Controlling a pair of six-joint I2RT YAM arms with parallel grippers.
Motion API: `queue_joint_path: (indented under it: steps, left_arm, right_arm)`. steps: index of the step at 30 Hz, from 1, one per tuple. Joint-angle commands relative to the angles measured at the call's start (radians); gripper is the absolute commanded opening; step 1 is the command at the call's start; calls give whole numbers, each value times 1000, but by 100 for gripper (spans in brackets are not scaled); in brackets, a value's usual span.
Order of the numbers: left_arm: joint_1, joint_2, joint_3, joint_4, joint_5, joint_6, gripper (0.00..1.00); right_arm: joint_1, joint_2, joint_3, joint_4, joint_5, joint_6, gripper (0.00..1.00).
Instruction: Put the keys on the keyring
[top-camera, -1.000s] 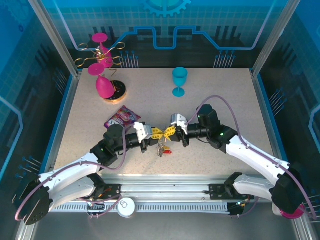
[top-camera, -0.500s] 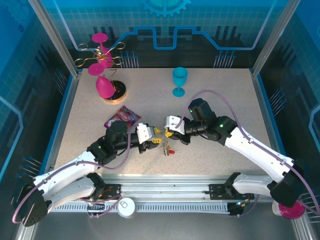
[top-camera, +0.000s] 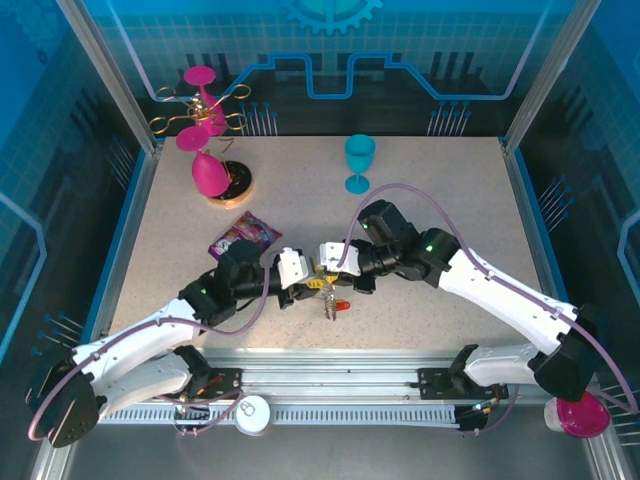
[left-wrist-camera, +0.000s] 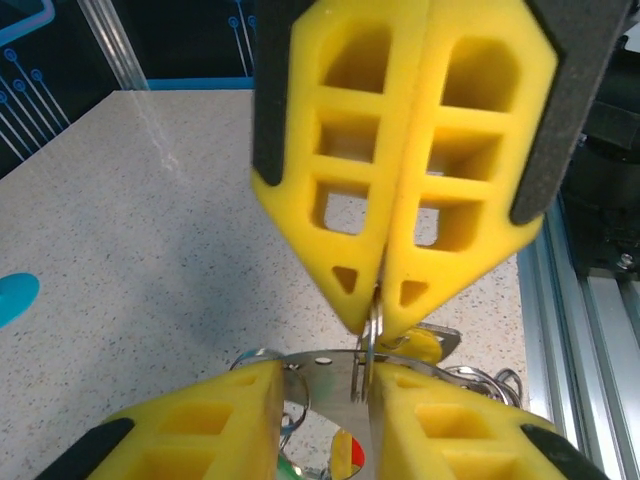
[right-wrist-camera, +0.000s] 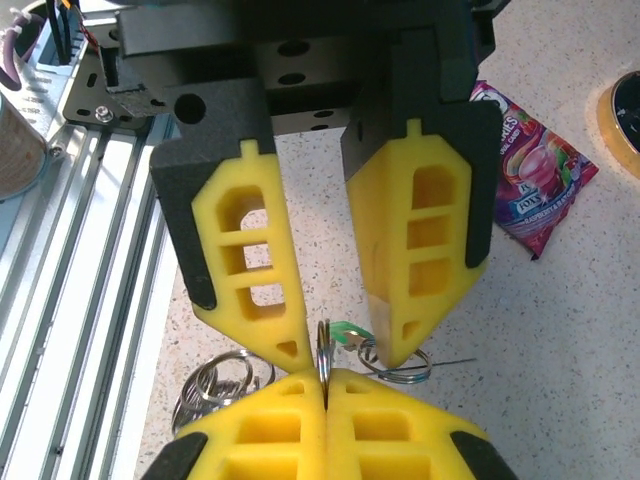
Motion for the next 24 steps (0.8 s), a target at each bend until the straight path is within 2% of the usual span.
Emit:
queue_joint_path:
  steps: [1,6,7,8,10,12,15,24]
  left_arm:
    - [-5,9,33,33,46,-8,23]
    - [-4,-1,28,48,50,-10,0]
    - [-4,-7,24,54,49,-10,0]
    - [-4,-13,19,62,48,-11,0]
    - [-4,-27,-1,97,50,-20,0]
    - [-4,-40,-23,139,56,-33,0]
    - [-4,-49,-54,210,83,-53,0]
    - [-5,-44,-67,257,114,-76,0]
  right_arm:
    - [23,15,46,-11,6,-22,0]
    - [35,21,51,-19,20,-21,0]
    - [30,14,42,-6,21,-6,0]
    - [20,-1,29,16,14,15,4]
    - [-21,-57,-27,88,-51,71,21]
    - [-79,-119,-99,187,-149,135,31]
    - [-146,-175,-192,299,-275,213,32]
    - [-153,-177,-243,381,-341,264,34]
